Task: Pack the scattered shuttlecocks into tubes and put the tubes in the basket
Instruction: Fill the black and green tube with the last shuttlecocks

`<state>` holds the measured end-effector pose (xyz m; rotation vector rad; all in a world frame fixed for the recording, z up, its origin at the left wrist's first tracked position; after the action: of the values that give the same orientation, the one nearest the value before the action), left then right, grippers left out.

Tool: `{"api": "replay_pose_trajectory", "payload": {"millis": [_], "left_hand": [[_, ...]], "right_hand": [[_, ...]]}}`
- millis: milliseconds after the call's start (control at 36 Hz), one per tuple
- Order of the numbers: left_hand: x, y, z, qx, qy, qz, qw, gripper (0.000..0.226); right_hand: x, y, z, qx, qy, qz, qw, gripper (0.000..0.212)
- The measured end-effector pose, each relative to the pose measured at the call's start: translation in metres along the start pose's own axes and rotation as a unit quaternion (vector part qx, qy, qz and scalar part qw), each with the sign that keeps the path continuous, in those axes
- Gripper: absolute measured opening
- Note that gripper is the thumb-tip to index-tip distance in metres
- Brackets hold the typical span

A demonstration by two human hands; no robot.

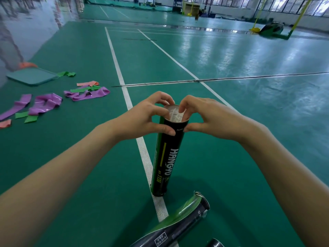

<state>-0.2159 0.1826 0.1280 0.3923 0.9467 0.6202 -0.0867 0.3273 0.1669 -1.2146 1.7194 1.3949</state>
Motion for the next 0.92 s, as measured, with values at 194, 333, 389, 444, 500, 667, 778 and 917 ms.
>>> {"api": "replay_pose_trajectory", "payload": {"millis": [194, 333, 389, 444, 500, 667, 778, 917], "left_hand": [[-0.007, 0.006, 0.003, -0.109, 0.016, -0.103, 0.989, 0.026], [0.001, -0.003, -0.001, -0.107, -0.007, 0.035, 0.994, 0.028], [0.008, -0.014, -0.002, -0.171, -0.114, 0.132, 0.970, 0.049], [0.023, -0.025, -0.006, -0.220, -0.192, 0.191, 0.937, 0.076], [0.045, -0.035, -0.014, -0.261, -0.219, 0.185, 0.922, 0.088], [0.065, -0.041, -0.028, -0.313, -0.216, 0.215, 0.900, 0.075], [0.022, -0.036, -0.032, -0.267, -0.133, 0.225, 0.928, 0.071], [-0.028, -0.075, -0.058, -0.268, 0.043, 0.123, 0.955, 0.084]], "right_hand": [[0.005, 0.011, -0.005, 0.027, -0.020, -0.060, 0.998, 0.033], [0.009, 0.009, 0.002, 0.053, 0.052, 0.004, 0.997, 0.032], [0.014, 0.003, 0.005, 0.067, 0.097, 0.045, 0.992, 0.035], [0.019, 0.000, 0.006, 0.075, 0.121, 0.071, 0.987, 0.037], [0.023, 0.002, 0.006, 0.080, 0.150, 0.092, 0.981, 0.040], [0.037, 0.016, -0.002, 0.096, 0.221, 0.153, 0.958, 0.039], [0.047, 0.028, -0.008, 0.123, 0.294, 0.216, 0.923, 0.033], [0.099, 0.036, -0.023, 0.152, 0.303, 0.213, 0.916, 0.027]]}}
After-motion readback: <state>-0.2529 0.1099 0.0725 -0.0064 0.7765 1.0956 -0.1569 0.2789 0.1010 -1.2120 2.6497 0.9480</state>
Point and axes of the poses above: each hand's wrist, its own y-axis towards the middle knuckle, its own x-axis out of the palm, z = x × y, the point moved 2 cm from there along y, towards the middle knuckle, and after that the axes turned 15 degrees about z, right-handed, at the moved point
